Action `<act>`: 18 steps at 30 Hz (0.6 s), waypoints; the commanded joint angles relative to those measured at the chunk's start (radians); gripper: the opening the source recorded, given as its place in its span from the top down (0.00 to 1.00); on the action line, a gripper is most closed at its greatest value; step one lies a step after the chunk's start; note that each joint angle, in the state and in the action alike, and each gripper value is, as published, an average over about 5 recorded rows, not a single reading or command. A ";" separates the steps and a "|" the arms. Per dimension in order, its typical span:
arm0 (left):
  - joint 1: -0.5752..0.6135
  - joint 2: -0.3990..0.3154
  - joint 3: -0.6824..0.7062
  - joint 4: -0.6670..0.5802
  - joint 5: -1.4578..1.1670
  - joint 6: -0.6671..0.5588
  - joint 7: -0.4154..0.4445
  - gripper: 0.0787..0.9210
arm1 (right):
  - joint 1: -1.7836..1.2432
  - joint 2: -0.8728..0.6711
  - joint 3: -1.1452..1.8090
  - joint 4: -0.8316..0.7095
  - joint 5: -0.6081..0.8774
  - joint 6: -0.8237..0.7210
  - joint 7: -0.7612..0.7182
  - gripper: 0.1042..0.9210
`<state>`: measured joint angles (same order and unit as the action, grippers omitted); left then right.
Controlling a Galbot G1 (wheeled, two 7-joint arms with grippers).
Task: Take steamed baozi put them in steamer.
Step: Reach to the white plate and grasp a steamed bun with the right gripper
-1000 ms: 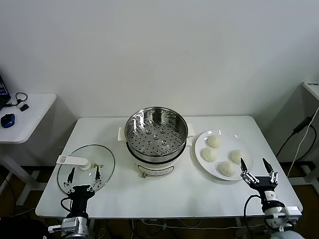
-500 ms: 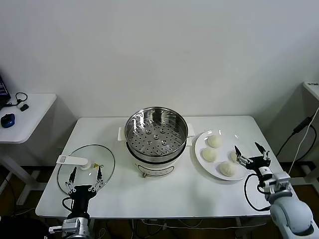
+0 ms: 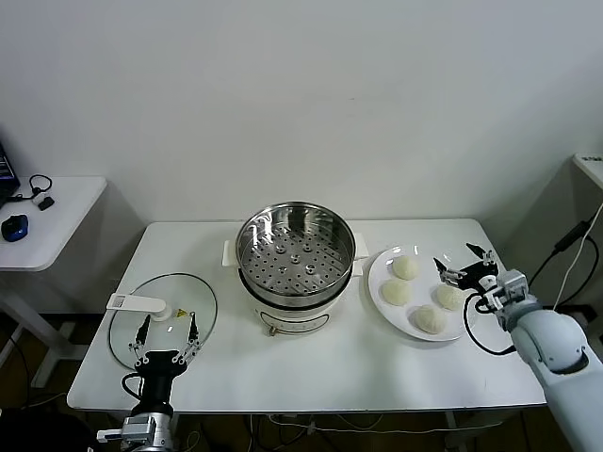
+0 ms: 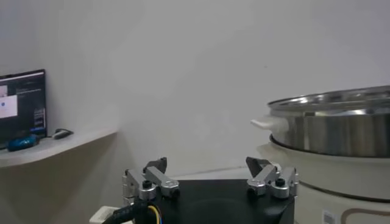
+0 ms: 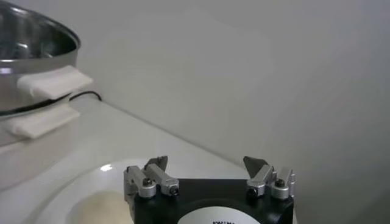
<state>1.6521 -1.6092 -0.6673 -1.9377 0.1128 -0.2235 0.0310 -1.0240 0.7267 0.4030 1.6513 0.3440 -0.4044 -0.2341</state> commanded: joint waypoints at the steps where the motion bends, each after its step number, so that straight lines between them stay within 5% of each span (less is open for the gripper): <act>1: -0.002 -0.005 0.003 0.006 0.008 -0.005 0.007 0.12 | 0.271 -0.157 -0.237 -0.115 0.008 -0.050 -0.160 0.12; 18: -0.005 0.002 0.030 0.032 0.038 -0.028 0.019 0.12 | 0.885 -0.282 -0.921 -0.253 -0.013 0.033 -0.506 0.12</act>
<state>1.6474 -1.6092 -0.6483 -1.9172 0.1352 -0.2439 0.0491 -0.4821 0.5097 -0.1462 1.4687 0.3411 -0.4042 -0.5616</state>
